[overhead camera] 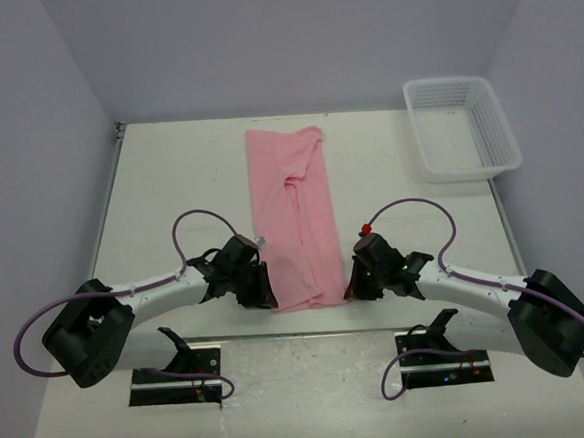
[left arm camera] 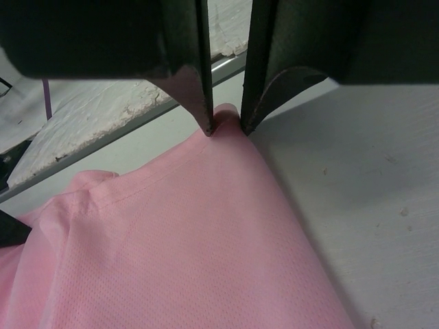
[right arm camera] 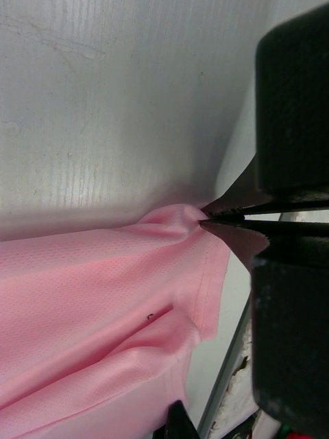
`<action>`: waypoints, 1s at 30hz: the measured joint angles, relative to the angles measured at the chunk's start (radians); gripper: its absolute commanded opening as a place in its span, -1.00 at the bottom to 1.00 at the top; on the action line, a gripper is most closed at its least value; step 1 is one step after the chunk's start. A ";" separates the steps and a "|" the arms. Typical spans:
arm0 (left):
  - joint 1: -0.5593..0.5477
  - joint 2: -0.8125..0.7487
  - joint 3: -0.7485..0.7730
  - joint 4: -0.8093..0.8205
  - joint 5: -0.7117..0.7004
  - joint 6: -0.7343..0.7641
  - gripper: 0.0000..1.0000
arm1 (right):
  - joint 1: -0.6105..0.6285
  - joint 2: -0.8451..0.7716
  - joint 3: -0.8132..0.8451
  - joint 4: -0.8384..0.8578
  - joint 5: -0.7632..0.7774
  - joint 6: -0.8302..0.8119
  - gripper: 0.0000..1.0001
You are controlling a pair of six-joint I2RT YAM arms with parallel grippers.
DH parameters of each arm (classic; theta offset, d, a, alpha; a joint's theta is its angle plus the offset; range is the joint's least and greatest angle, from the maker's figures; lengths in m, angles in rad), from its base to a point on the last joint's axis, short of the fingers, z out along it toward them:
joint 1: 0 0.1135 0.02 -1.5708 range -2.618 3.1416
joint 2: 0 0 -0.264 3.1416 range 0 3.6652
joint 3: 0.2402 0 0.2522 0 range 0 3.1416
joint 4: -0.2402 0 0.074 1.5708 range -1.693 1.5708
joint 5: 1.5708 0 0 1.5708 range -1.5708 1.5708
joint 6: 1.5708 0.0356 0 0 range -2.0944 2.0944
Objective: Fold and stack the t-shirts
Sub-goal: Grab the bottom of the folded rectangular tshirt with both arms
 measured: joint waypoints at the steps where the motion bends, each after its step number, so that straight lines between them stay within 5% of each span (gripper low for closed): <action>1: 0.000 0.000 -0.003 0.003 0.000 0.000 -0.64 | 0.000 0.000 0.000 0.000 0.000 0.000 -1.00; 5: 0.000 0.000 -0.009 0.006 0.006 -0.004 -1.00 | 0.000 0.001 0.000 0.000 0.000 0.000 -1.00; 30: -0.001 -0.285 -0.137 -0.045 0.062 -0.041 -1.00 | 0.187 -0.077 0.047 -0.142 0.079 0.023 -1.00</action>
